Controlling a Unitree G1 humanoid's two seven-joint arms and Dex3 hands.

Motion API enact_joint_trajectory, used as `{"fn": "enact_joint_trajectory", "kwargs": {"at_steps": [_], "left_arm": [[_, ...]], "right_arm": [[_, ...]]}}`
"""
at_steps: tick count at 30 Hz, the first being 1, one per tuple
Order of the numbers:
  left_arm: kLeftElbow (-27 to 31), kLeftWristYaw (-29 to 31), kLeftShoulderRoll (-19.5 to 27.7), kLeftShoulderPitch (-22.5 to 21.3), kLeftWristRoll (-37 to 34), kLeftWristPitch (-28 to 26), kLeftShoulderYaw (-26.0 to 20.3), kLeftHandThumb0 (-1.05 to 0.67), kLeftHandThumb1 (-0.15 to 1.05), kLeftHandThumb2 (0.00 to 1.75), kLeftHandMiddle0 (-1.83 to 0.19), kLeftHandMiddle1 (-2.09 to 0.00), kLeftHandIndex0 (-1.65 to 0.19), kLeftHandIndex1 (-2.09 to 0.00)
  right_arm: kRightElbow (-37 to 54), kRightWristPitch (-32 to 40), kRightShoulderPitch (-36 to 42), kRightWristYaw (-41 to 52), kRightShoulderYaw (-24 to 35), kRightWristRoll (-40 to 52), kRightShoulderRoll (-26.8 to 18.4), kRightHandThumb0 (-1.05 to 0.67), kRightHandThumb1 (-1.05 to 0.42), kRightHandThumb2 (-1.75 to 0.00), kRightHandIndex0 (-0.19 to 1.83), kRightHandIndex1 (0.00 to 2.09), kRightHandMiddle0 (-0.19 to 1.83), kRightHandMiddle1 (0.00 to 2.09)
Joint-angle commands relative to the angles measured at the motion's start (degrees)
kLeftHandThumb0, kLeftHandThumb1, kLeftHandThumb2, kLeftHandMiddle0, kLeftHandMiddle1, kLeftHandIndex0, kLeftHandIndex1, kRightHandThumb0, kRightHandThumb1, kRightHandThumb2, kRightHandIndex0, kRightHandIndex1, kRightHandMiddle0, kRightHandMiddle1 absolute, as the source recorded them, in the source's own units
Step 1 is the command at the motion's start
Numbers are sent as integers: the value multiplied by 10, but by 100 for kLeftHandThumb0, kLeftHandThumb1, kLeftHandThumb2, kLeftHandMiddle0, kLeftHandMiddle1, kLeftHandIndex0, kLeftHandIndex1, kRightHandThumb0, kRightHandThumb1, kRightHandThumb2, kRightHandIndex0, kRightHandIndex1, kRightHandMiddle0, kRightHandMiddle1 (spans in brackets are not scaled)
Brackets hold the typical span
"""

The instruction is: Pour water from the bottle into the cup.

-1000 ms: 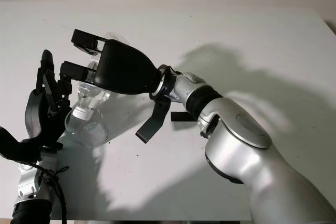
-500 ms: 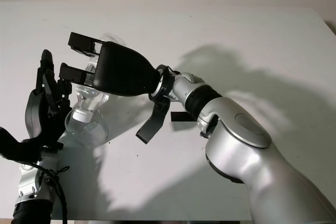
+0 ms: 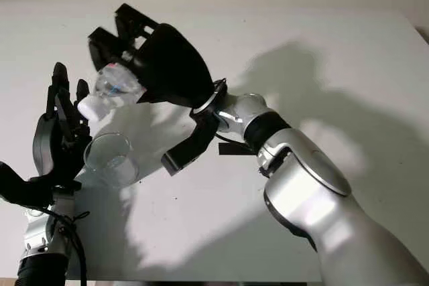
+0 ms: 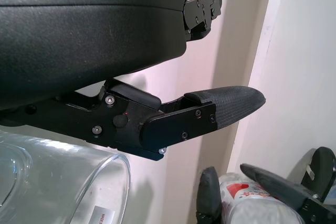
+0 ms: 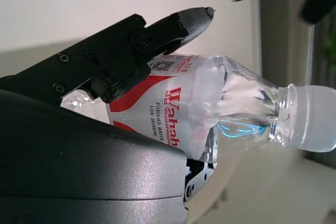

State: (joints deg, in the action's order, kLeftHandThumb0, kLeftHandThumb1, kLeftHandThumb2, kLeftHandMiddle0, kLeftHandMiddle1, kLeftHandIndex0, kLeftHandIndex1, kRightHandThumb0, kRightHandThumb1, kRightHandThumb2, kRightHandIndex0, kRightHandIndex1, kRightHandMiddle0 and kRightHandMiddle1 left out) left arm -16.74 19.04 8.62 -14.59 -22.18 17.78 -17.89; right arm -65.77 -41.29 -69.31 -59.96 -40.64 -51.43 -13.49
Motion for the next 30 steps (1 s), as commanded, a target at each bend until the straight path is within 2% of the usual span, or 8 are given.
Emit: {"fn": "enact_joint_trajectory", "kwargs": {"at_steps": [1, 4, 7, 11, 14, 18, 23, 30], "left_arm": [[-23, 6, -13, 19, 0, 11, 2, -74, 105, 66, 19, 0, 19, 0], [-24, 8, -13, 20, 4, 15, 5, -74, 105, 68, 19, 0, 19, 0], [-22, 6, -15, 22, 3, 15, 6, -75, 105, 68, 19, 0, 19, 0], [-23, 6, -17, 24, 2, 14, 6, -74, 105, 68, 19, 0, 19, 0], [-24, 9, -17, 24, 0, 14, 7, -74, 105, 69, 19, 0, 19, 0], [-28, 13, -17, 23, -3, 13, 6, -74, 105, 70, 19, 0, 19, 0], [-27, 17, -16, 23, -5, 7, 6, -74, 105, 71, 19, 0, 19, 0], [-28, 20, -14, 23, -2, 9, 7, -75, 105, 72, 19, 0, 19, 0]], "right_arm": [[6, -41, 25, 64, 45, 60, -16, -42, -105, -24, 118, 209, 103, 209], [17, -86, 70, 244, 126, 199, -26, -42, -105, -30, 108, 209, 87, 209], [56, -74, 119, 420, 202, 343, -24, -39, -105, -30, 107, 209, 79, 209], [145, 15, 183, 610, 280, 493, -27, -39, -105, -34, 104, 209, 74, 209], [242, 131, 235, 721, 330, 586, -35, -37, -105, -37, 99, 209, 71, 209], [379, 276, 307, 785, 380, 656, -47, -35, -105, -37, 96, 209, 69, 209], [523, 418, 376, 792, 427, 696, -57, -36, -105, -34, 97, 209, 70, 209], [622, 526, 426, 801, 462, 716, -62, -40, -105, -29, 94, 209, 68, 209]]}}
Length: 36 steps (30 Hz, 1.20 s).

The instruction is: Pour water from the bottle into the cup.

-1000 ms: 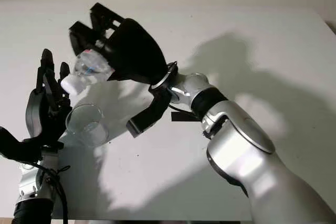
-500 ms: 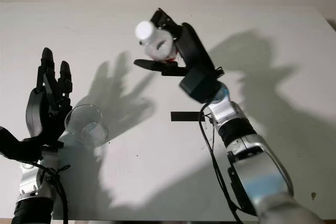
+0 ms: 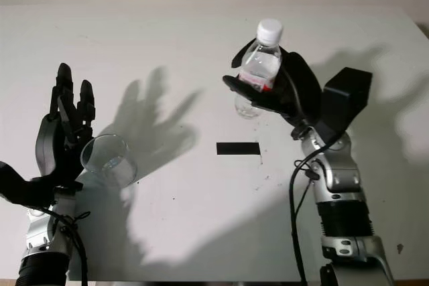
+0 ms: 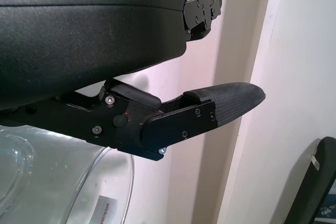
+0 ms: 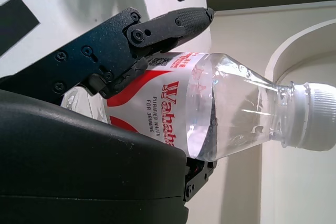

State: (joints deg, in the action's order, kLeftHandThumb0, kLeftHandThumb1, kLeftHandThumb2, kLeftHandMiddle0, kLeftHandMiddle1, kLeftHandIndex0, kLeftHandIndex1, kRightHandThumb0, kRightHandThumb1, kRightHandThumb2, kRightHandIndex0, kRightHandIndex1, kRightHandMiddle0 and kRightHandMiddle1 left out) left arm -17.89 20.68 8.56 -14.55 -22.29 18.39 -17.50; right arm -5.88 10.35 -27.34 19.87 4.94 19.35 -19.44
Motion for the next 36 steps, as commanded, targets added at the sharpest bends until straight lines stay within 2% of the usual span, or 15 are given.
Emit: {"fn": "enact_joint_trajectory", "kwargs": {"at_steps": [1, 9, 12, 21, 36], "left_arm": [[-17, 4, -13, 22, -1, 3, 3, -75, 105, 72, 19, 0, 19, 0], [-5, 4, -12, 30, -3, -4, 2, -74, 105, 73, 19, 0, 19, 0], [2, 3, -11, 33, -3, -8, 2, -75, 105, 73, 19, 0, 19, 0], [11, 2, -13, 38, -8, -14, 1, -74, 105, 72, 19, 0, 19, 0], [13, -3, -11, 37, -3, -18, 3, -75, 105, 71, 19, 0, 19, 0]], "right_arm": [[28, 18, 11, 7, 9, 12, 0, -39, -105, -28, 94, 209, 68, 209], [39, 98, 30, 10, 8, 19, 11, -41, -105, -29, 100, 209, 70, 209], [41, 108, 36, 13, 3, 11, 13, -42, -105, -30, 96, 209, 68, 209], [45, 122, 38, 10, -9, -6, 24, -44, -105, -31, 98, 209, 67, 209], [30, 88, 54, 14, -19, -40, 42, -44, -105, -35, 100, 209, 69, 209]]}}
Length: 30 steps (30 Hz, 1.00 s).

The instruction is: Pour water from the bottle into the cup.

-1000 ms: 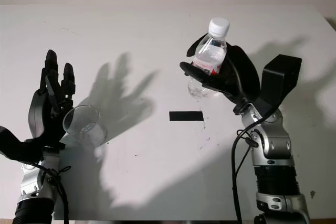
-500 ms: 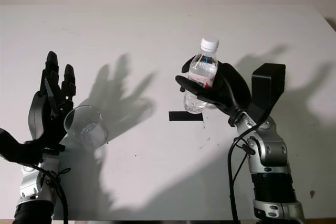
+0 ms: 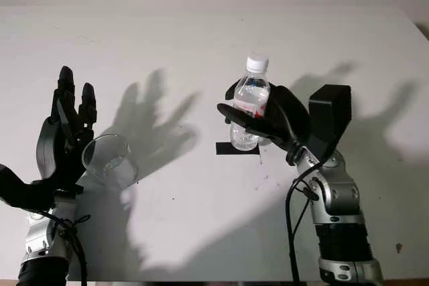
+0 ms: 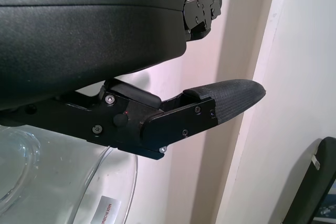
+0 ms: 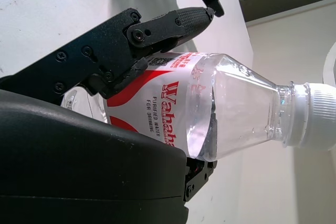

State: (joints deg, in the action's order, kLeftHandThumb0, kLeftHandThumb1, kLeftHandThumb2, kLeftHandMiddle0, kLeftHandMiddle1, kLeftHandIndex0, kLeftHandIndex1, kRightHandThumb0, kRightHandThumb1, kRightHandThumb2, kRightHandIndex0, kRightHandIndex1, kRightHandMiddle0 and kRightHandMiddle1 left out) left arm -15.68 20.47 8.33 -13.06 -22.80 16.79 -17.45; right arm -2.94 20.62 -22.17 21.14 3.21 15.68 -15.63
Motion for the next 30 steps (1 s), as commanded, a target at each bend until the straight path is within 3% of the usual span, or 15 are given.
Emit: {"fn": "enact_joint_trajectory", "kwargs": {"at_steps": [1, 16, 23, 27, 28, 30], "left_arm": [[-8, -1, -9, 23, 2, -2, 3, -75, 105, 71, 19, 0, 19, 0], [-6, 0, -7, 22, -1, -5, 1, -75, 105, 71, 19, 0, 19, 0], [0, -6, -6, 24, 1, -9, 0, -75, 105, 70, 19, 0, 19, 0], [1, -8, -5, 24, 2, -10, 1, -75, 105, 69, 19, 0, 19, 0], [2, -7, -4, 24, 2, -11, 1, -75, 105, 69, 19, 0, 19, 0], [1, -6, -4, 24, 1, -11, 1, -76, 105, 69, 19, 0, 19, 0]], "right_arm": [[-1, -22, 4, 2, -3, -7, 5, -44, -105, -35, 100, 209, 68, 209], [-59, -127, 16, 15, -6, -42, 21, -47, -105, -37, 91, 209, 57, 209], [-75, -131, 13, 33, -10, -43, 18, -48, -105, -37, 92, 209, 58, 209], [-83, -133, 12, 69, -7, -32, 10, -57, -105, -18, 62, 209, 36, 209], [-87, -136, 12, 80, -5, -26, 9, -59, -104, -12, 46, 202, 27, 197], [-96, -135, 11, 104, 1, -12, 6, -62, -103, -7, 35, 183, 24, 171]]}}
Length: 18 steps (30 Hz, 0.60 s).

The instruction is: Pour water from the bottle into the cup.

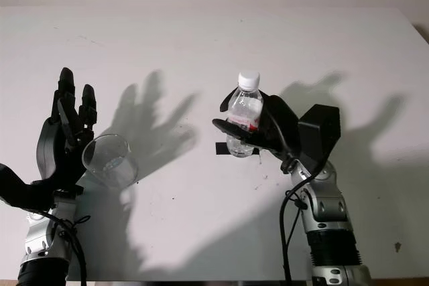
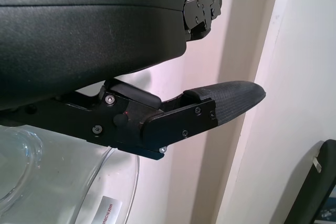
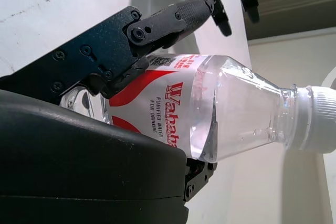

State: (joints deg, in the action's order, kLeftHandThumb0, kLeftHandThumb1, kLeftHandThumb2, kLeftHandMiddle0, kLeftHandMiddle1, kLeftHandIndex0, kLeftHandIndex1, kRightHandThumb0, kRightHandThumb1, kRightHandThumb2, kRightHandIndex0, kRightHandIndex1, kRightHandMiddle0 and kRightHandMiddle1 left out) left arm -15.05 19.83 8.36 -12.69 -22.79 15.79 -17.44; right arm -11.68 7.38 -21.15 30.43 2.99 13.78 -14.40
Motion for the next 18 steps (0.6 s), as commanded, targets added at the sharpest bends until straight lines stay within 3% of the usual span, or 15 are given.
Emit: {"fn": "enact_joint_trajectory", "kwargs": {"at_steps": [1, 10, 14, 18], "left_arm": [[-6, 1, -5, 20, 0, -1, 0, -76, 105, 69, 19, 0, 19, 0], [-10, 7, -3, 17, -2, -2, 1, -76, 105, 70, 19, 0, 19, 0], [-10, 9, -5, 17, -2, -2, 1, -75, 105, 71, 19, 0, 19, 0], [-12, 9, -4, 17, -1, 1, 0, -75, 105, 72, 19, 0, 19, 0]], "right_arm": [[-12, -2, 1, 21, 5, 13, -8, -62, -102, -6, 32, 153, 25, 144], [-41, -57, 6, 96, 0, 1, -45, -75, -103, -5, 27, 28, 29, 32], [-48, -91, 15, 109, 1, -5, -52, -82, -103, -5, 18, 7, 14, 10], [-68, -124, 25, 114, 13, 6, -47, -82, -104, -6, 4, 2, 1, 3]]}}
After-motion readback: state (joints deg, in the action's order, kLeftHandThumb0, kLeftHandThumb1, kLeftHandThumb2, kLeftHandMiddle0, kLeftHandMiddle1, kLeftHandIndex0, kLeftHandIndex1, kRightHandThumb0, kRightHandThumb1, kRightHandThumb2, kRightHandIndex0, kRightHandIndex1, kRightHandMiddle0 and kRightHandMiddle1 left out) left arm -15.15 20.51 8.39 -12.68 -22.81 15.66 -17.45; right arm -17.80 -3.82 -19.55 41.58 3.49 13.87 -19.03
